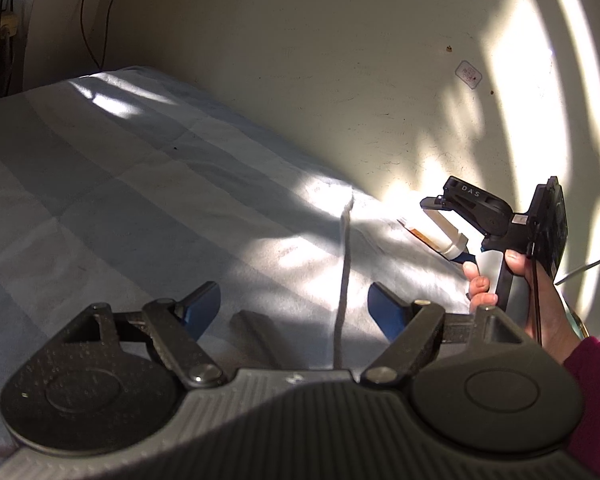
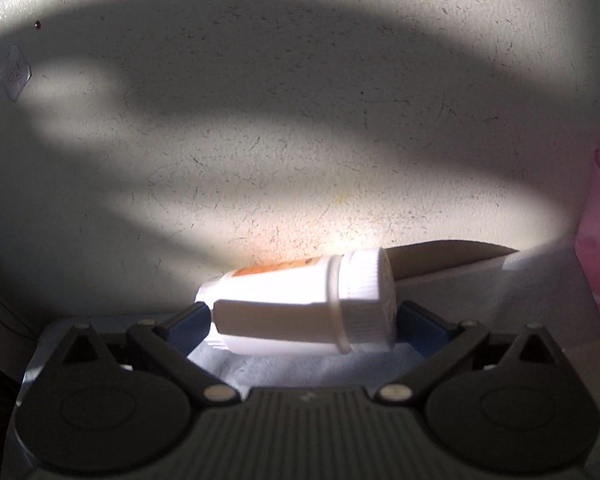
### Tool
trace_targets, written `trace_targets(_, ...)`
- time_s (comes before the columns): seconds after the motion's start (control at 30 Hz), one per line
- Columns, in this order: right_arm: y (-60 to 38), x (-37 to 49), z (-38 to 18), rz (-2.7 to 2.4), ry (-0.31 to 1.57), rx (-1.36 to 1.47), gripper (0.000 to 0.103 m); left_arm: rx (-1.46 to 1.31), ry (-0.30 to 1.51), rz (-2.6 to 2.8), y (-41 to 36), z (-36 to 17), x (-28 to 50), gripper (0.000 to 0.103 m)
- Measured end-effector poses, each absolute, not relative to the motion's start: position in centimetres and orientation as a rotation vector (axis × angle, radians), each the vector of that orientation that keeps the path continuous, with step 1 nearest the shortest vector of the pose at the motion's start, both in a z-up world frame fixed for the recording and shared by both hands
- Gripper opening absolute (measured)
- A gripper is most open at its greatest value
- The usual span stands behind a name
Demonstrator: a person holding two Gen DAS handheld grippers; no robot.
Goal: Organize objects
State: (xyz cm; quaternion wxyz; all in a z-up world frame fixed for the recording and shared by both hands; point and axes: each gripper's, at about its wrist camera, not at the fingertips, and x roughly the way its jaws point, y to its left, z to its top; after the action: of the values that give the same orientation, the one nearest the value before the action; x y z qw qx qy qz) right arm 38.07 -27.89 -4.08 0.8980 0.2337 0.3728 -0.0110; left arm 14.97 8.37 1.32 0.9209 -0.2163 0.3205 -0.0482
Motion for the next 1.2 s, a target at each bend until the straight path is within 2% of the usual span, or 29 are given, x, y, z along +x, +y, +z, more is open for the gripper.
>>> trace_targets(0.13,-26.8,38.9,-4.0,0.036,0.787,0.444,0.101,-0.444,0.662,-0.091,8.5,1.2,15.1,0.082)
trace_targets(0.33,-21.1,34.7,-3.5,0.254,0.778,0.110,0.100,-0.494,0.635,-0.058,10.3,1.6,15.1,0.082)
trace_targets(0.37,-20.2,33.5,-3.5,0.288,0.775,0.077,0.098,-0.508,0.627,-0.043,10.8,1.7,15.1,0.082)
trace_targets(0.4,-19.4,32.4,-3.6,0.324,0.786,0.040,0.088,-0.520,0.620,-0.027,11.3,1.7,15.0,0.082)
trace_targets(0.43,-18.7,31.1,-3.9,0.359,0.804,0.015,0.082,-0.534,0.613,-0.013,11.7,1.7,15.0,0.082)
trace_targets(0.6,-14.8,22.9,-4.0,0.507,0.746,-0.148,0.090,-0.556,0.623,-0.015,12.2,1.5,15.5,0.082)
trace_targets(0.67,-14.9,20.7,-3.1,0.513,0.704,-0.197,0.091,-0.536,0.621,-0.023,11.8,1.5,15.9,0.083)
trace_targets(0.8,-16.0,21.2,-1.0,0.438,0.636,-0.226,0.100,-0.512,0.622,-0.109,11.2,3.2,18.6,0.084)
trace_targets(0.9,-16.8,23.8,-1.0,0.417,0.642,-0.141,0.103,-0.498,0.637,-0.237,10.1,4.7,23.6,0.101)
trace_targets(1.0,-16.6,27.7,-1.8,0.347,0.661,-0.114,0.103,-0.404,0.714,-0.287,7.8,3.9,29.1,0.101)
trace_targets(1.07,-16.7,30.8,-2.9,0.303,0.708,-0.058,0.103,-0.411,0.833,-0.319,6.3,1.2,32.7,0.094)
trace_targets(1.1,-16.8,31.6,-3.2,0.300,0.724,-0.030,0.102,-0.459,0.820,-0.354,6.3,0.3,33.3,0.094)
trace_targets(1.13,-17.2,32.9,-3.4,0.332,0.768,0.023,0.095,-0.470,0.800,-0.358,6.2,0.1,33.4,0.084)
trace_targets(1.17,-17.3,33.2,-3.3,0.336,0.764,0.041,0.094,-0.500,0.815,-0.403,6.0,-0.2,33.8,0.078)
trace_targets(1.2,-17.3,33.4,-3.2,0.344,0.759,0.043,0.085,-0.529,0.839,-0.452,5.6,-0.5,34.0,0.062)
